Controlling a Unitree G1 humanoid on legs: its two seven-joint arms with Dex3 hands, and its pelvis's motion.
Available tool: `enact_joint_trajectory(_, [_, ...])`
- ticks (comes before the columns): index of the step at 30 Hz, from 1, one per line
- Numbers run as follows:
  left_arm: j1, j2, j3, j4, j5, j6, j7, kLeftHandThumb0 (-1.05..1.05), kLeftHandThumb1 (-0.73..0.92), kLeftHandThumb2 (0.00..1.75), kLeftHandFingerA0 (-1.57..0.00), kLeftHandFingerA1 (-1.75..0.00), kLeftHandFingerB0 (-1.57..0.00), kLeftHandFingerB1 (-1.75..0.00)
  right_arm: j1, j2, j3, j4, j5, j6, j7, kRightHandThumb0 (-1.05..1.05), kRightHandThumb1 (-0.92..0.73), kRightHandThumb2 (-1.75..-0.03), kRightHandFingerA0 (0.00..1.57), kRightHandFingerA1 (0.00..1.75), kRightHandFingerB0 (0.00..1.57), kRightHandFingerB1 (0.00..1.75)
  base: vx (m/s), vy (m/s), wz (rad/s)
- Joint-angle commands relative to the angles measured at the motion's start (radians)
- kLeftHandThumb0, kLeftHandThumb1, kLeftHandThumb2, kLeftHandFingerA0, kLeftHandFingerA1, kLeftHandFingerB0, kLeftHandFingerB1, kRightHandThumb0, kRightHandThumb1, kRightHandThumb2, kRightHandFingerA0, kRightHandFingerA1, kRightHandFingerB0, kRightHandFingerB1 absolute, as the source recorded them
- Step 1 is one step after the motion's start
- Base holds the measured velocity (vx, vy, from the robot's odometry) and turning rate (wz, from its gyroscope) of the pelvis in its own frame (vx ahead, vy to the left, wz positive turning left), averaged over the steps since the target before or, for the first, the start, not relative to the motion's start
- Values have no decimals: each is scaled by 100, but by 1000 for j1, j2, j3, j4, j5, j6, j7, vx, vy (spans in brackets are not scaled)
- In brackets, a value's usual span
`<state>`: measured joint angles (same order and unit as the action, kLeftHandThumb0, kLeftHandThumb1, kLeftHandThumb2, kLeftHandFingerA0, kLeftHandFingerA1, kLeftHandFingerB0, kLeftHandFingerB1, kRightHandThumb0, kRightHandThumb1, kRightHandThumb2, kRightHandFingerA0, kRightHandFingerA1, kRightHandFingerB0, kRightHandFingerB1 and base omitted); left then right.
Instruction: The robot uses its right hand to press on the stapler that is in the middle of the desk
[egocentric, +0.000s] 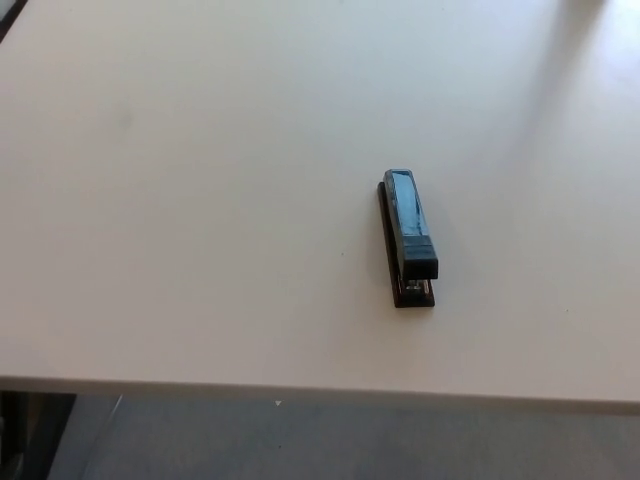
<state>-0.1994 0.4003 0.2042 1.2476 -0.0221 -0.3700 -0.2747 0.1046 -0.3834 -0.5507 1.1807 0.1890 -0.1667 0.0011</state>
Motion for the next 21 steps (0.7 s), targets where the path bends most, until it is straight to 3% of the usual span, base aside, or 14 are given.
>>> enact_joint_trajectory(1, [-12,33,-3,4,7,24,3,-69,75,105,-9,-44,-3,-37,-210,-47,274,134,-204,155,429,-30,-88,-73,33,47,20,40,0,0,0])
enact_joint_trajectory(2, [-12,33,-3,3,6,24,3,-69,75,105,-9,-44,-3,-37,-213,-48,282,137,-198,155,429,-30,-88,-73,33,47,20,40,0,0,0])
enact_joint_trajectory(3, [-15,35,-2,2,5,31,5,-68,73,104,-11,-45,-2,-37,-264,-56,332,152,-238,227,441,-66,-65,-95,2,32,5,28,0,0,0])
enact_joint_trajectory(6, [-22,38,1,5,4,37,10,-69,73,105,-11,-45,-2,-39,-344,-38,367,141,-217,256,487,-92,-81,-109,0,4,0,4,0,0,0])
enact_joint_trajectory(10, [-23,41,3,4,2,34,6,-70,74,105,-9,-44,-3,-37,-392,-10,384,133,-198,251,442,-97,-83,-109,0,0,0,1,0,0,0])
enact_joint_trajectory(17, [-29,41,1,6,1,48,-8,-71,75,106,-9,-44,-3,-36,-443,90,393,109,-137,152,350,-100,-88,-118,0,3,0,0,0,0,0])
enact_joint_trajectory(18, [-28,41,4,5,-4,49,-17,-68,92,70,-13,-30,-11,-24,-443,103,388,111,-129,140,333,-99,-88,-116,0,5,0,0,0,0,0])
enact_joint_trajectory(19, [-27,41,7,5,-8,50,-25,-68,92,70,-13,-30,-11,-24,-441,115,378,113,-119,125,319,-99,-88,-116,0,5,0,0,0,0,0])
enact_joint_trajectory(20, [-30,29,16,6,-21,63,-32,-77,76,105,-1,-38,-14,-31,-439,121,370,114,-116,108,292,-99,-89,-116,0,5,0,0,0,0,0])
enact_joint_trajectory(21, [-32,30,21,6,-26,71,-36,-77,76,105,-1,-38,-14,-31,-439,127,369,115,-117,101,282,-99,-89,-116,0,5,0,0,0,0,0])
